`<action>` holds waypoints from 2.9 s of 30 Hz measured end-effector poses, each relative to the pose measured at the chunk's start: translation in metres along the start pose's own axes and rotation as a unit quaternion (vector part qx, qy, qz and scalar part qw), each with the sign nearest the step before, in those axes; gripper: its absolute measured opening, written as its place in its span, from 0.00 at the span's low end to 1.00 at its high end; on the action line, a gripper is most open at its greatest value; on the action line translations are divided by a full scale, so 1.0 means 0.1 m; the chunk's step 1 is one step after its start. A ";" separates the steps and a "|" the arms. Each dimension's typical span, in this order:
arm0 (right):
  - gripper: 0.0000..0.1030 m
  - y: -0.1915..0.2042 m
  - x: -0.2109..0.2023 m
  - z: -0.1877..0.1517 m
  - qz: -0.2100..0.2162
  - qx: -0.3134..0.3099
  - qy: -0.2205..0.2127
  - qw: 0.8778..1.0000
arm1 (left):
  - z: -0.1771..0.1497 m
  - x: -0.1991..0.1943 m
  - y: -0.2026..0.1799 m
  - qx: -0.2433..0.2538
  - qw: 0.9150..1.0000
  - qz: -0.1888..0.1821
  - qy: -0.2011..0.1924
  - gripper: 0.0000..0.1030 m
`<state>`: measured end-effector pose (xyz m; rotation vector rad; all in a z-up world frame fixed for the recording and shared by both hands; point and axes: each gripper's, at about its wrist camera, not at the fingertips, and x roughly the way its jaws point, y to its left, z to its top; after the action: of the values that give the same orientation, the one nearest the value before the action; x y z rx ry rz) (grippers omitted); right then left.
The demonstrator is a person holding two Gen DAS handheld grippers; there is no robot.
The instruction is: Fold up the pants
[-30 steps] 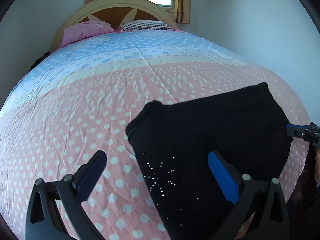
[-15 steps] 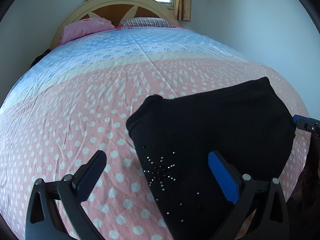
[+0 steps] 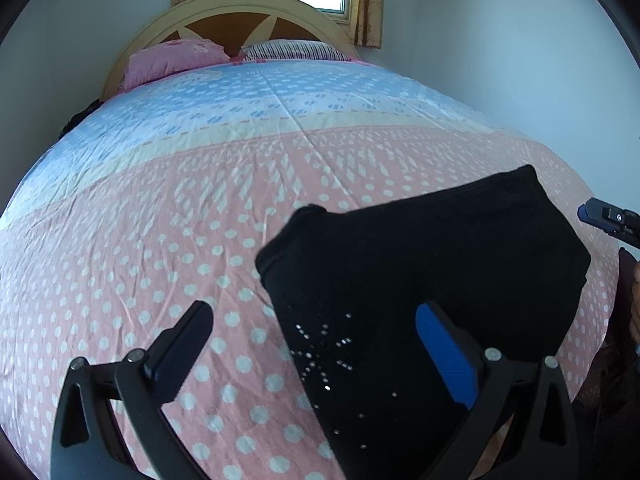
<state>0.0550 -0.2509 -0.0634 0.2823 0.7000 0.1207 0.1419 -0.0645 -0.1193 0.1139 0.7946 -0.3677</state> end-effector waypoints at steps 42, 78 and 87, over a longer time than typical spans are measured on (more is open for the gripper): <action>0.55 -0.56 -0.20 -0.30 0.040 0.092 0.010 0.995 | 0.97 0.35 -0.82 0.083 0.993 -0.082 -0.005 1.00; 0.28 0.05 0.09 -0.07 0.046 0.019 0.040 0.998 | 0.03 -0.01 0.22 -0.071 0.992 -0.103 0.007 0.14; 0.27 0.47 0.28 0.23 0.061 -0.037 0.051 0.996 | 0.07 -0.38 0.43 -0.070 0.993 -0.091 -0.029 0.13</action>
<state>0.0904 -0.2056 -0.0495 0.2497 0.7772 0.2770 0.1374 -0.0158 -0.0889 -0.1006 0.7725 -0.4839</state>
